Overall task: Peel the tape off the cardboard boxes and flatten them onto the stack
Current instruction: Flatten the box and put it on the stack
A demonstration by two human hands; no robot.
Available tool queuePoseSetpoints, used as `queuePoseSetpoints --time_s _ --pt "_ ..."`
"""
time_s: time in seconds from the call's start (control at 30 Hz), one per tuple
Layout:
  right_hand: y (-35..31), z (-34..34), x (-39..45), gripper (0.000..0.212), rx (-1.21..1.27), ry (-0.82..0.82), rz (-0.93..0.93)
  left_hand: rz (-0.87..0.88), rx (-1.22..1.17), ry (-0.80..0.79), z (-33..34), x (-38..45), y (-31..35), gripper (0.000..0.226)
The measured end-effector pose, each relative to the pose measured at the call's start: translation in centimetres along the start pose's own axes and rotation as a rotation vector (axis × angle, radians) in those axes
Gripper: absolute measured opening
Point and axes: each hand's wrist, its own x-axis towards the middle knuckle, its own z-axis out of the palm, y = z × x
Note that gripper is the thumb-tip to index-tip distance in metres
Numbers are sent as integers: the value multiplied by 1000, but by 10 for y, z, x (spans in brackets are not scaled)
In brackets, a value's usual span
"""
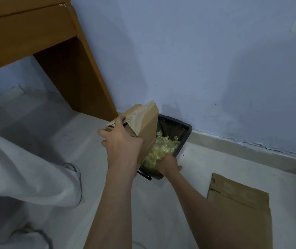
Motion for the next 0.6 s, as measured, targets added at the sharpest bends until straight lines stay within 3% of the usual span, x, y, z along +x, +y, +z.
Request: queuePoseSetpoints --time_s 0.1,0.37,0.47,0.6 --pt "3 -10 2 13 -9 69 4 3 -11 -2 0 -1 1 81" --pt "14 -28 -11 37 321 149 1 7 -12 -16 0 -2 0 81" --pt "12 -64 -28 46 407 204 -2 18 -28 -29 -3 -6 1 82" --pt "-4 -141 -58 45 641 161 75 119 -83 -106 -6 -22 12 83"
